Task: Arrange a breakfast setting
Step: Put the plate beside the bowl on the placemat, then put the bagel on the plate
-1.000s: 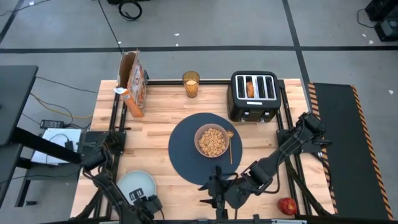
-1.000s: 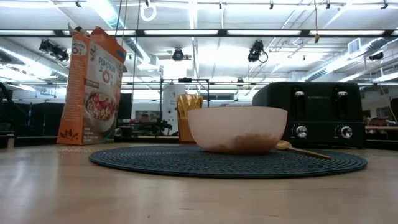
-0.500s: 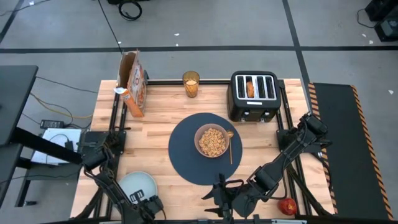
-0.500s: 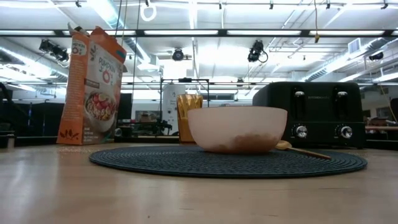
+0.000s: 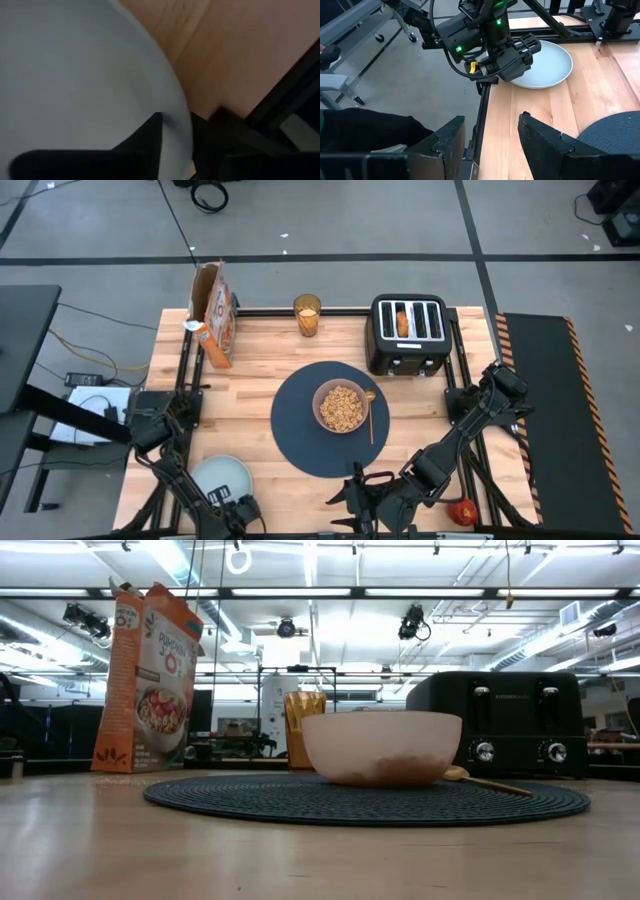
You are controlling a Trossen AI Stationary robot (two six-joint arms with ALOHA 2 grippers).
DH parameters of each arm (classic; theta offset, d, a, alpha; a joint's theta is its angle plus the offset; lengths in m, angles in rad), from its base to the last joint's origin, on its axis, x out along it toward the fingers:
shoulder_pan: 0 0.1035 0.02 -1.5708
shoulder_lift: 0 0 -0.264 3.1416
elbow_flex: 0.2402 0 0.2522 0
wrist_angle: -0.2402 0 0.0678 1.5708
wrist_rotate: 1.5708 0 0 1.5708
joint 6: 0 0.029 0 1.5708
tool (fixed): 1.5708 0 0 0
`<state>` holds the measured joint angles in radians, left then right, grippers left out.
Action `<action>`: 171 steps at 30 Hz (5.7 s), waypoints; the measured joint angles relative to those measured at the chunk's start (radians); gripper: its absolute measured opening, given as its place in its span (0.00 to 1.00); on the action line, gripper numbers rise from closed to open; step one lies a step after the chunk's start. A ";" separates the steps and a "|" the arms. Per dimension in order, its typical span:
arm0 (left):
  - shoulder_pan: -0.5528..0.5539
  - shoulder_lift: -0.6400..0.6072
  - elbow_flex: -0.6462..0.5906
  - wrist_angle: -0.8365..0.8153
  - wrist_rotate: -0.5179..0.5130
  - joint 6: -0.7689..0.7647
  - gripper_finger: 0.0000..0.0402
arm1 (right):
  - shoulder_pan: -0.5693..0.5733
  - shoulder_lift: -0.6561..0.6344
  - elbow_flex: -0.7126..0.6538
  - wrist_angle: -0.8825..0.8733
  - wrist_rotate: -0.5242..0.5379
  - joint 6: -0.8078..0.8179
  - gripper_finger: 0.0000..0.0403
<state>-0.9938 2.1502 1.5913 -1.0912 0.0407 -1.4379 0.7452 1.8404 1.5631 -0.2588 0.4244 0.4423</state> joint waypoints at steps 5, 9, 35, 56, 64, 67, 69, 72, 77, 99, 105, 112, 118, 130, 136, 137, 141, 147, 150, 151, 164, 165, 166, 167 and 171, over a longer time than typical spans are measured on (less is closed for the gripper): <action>-0.004 -0.009 0.001 -0.048 0.007 0.040 0.04 | 0.009 0.000 0.000 0.000 0.000 0.000 0.47; -0.003 -0.050 0.000 -0.128 -0.027 0.109 0.04 | 0.033 0.003 0.000 -0.006 0.001 0.002 0.47; 0.496 -0.229 -0.261 -0.034 -0.325 1.277 0.04 | 0.145 0.007 -0.013 -0.461 0.159 0.447 0.47; 0.453 -0.254 -0.300 0.031 -0.250 1.107 0.43 | -0.317 0.007 -0.032 -0.545 -0.123 0.020 0.53; 0.320 -0.547 -0.363 0.040 -0.348 0.831 0.56 | -0.423 0.018 -0.084 -0.494 -0.252 -0.058 0.52; 0.240 -0.672 -0.421 0.117 -0.477 0.712 0.56 | -0.423 0.072 -0.075 -0.504 -0.265 -0.082 0.52; 0.186 -0.739 -0.463 0.180 -0.588 0.649 0.56 | -0.428 0.122 -0.044 -0.543 -0.272 -0.087 0.52; 0.115 -0.804 -0.520 0.312 -0.746 0.625 0.56 | -0.437 0.170 0.021 -0.683 -0.246 -0.079 0.52; 0.034 -0.822 -0.590 0.462 -0.937 0.644 0.56 | -0.444 0.219 0.087 -0.741 -0.233 -0.085 0.52; -0.005 -0.741 -0.795 0.911 -1.125 0.690 0.56 | -0.548 0.322 0.146 -0.857 -0.277 -0.158 0.44; -0.020 -0.736 -0.795 0.877 -1.090 0.656 0.56 | -0.514 0.310 0.159 -0.849 -0.280 -0.147 0.23; -0.007 -0.736 -0.795 0.545 -0.952 0.240 0.56 | -0.471 0.309 0.170 -0.817 -0.304 -0.144 0.03; 0.017 -0.736 -0.795 0.150 -0.705 -0.107 0.56 | -0.430 0.309 0.171 -0.814 -0.285 -0.135 0.07; 0.123 -0.736 -0.984 0.177 -0.433 -0.142 0.56 | -0.367 0.306 0.171 -0.807 -0.266 -0.157 0.05; 0.197 -0.736 -1.023 0.335 -0.543 0.030 0.55 | -0.346 0.306 0.171 -0.794 -0.267 -0.150 0.11; 0.211 -0.736 -1.023 0.357 -0.544 0.068 0.55 | -0.344 0.305 0.171 -0.789 -0.267 -0.150 0.13; 0.256 -0.736 -1.025 0.426 -0.536 0.178 0.52 | -0.339 0.305 0.171 -0.790 -0.266 -0.144 0.22; 0.266 -0.736 -1.018 0.472 -0.489 0.256 0.51 | -0.341 0.296 0.172 -0.790 -0.192 -0.128 0.32; 0.251 -0.736 -0.986 0.489 -0.476 0.299 0.51 | -0.349 0.296 0.172 -0.788 -0.183 -0.130 0.34; 0.245 -0.736 -0.975 0.489 -0.476 0.321 0.51 | -0.352 0.296 0.172 -0.780 -0.183 -0.131 0.34; 0.184 -0.736 -0.806 0.262 -0.338 0.379 0.51 | -0.320 0.213 0.281 -0.870 -0.082 -0.144 0.34; 0.180 -0.736 -0.805 0.221 -0.345 0.348 0.51 | -0.312 0.201 0.281 -0.890 -0.049 -0.129 0.34; 0.178 -0.736 -0.806 0.189 -0.362 0.315 0.51 | -0.304 0.188 0.281 -0.912 -0.002 -0.106 0.35; 0.174 -0.736 -0.811 0.177 -0.389 0.288 0.51 | -0.296 0.173 0.281 -0.944 0.057 -0.069 0.35; 0.143 -0.736 -0.820 0.263 -0.521 0.267 0.51 | -0.263 0.105 0.281 -1.105 0.279 0.156 0.35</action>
<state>-0.8506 1.4138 0.7712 -0.8284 -0.4800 -1.1709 0.4824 1.9455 1.8442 -1.3634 0.7034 0.5982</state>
